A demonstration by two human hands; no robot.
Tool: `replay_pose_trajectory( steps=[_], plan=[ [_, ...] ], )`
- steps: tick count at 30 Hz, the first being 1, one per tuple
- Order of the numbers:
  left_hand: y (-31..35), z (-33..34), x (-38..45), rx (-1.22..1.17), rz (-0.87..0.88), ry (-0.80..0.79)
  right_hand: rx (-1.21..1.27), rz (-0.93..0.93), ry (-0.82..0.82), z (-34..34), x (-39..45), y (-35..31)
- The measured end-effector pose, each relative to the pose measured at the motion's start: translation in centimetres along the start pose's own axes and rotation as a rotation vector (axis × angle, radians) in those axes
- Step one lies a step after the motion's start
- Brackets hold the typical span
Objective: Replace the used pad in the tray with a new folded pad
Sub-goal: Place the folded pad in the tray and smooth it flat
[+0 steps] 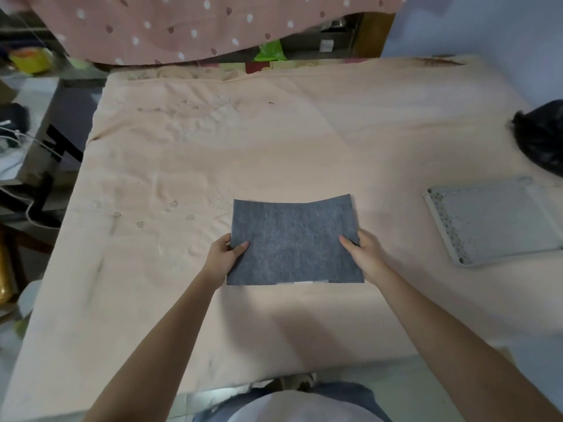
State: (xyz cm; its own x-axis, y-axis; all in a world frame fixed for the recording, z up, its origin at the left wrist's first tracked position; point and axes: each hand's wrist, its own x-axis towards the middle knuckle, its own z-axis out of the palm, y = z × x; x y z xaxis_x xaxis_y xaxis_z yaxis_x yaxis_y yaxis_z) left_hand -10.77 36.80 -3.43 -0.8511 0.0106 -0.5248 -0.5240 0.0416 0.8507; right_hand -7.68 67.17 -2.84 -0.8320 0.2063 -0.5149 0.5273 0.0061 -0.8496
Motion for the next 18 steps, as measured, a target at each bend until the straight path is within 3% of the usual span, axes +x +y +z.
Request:
replay_pose_trajectory(
  steps=[8, 18],
  plan=[
    [1.0, 2.0, -0.7, -0.046, 0.068, -0.155, 0.085, -0.045, 0.096, -2.5, -4.0, 0.7],
    [2.4, 10.1, -2.3, -0.019, 0.107, -0.334, 0.171, -0.102, 0.306, -9.8, -9.2, 2.3]
  ],
)
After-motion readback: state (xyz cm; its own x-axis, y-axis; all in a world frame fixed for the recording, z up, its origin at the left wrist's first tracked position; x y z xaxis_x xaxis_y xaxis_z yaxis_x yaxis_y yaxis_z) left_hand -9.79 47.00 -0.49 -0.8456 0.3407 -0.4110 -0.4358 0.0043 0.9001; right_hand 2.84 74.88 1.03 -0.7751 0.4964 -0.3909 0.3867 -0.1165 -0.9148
